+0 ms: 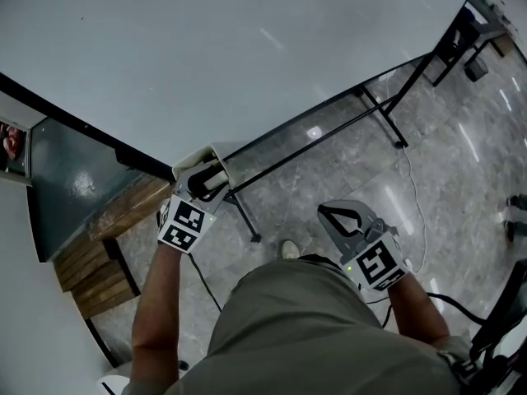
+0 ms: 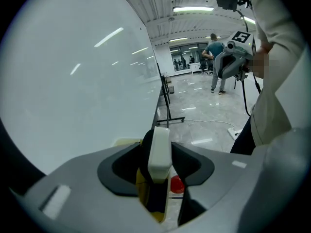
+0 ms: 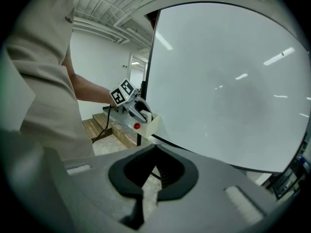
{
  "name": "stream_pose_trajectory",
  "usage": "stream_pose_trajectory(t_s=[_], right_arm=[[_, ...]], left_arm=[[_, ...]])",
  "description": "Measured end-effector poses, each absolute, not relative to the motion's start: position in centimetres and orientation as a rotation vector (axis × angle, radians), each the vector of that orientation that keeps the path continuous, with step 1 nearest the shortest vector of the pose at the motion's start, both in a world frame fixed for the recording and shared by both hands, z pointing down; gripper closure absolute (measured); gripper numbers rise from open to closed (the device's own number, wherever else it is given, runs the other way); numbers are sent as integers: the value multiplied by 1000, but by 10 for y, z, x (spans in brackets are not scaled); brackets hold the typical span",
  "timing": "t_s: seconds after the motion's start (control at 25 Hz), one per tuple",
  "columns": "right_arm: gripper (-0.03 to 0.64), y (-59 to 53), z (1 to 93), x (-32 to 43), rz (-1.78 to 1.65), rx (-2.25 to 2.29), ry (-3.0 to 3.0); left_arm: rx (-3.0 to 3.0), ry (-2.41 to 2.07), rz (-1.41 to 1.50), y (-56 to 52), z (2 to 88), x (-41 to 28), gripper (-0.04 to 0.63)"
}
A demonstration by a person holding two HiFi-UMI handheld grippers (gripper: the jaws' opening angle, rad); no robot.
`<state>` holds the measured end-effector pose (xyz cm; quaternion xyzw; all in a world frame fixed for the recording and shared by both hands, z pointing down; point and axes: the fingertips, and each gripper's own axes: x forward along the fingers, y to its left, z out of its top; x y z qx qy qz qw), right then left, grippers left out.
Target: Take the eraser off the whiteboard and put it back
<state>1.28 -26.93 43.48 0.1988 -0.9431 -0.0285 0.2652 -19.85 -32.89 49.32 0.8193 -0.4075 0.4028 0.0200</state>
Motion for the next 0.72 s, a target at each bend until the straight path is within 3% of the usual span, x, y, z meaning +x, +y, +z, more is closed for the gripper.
stream_pose_trajectory(t_s=[0.72], right_arm=[[615,-261,441,2,-85,517,-2517]], left_arm=[[2571,-1328,1227,-322,477,-208,425]])
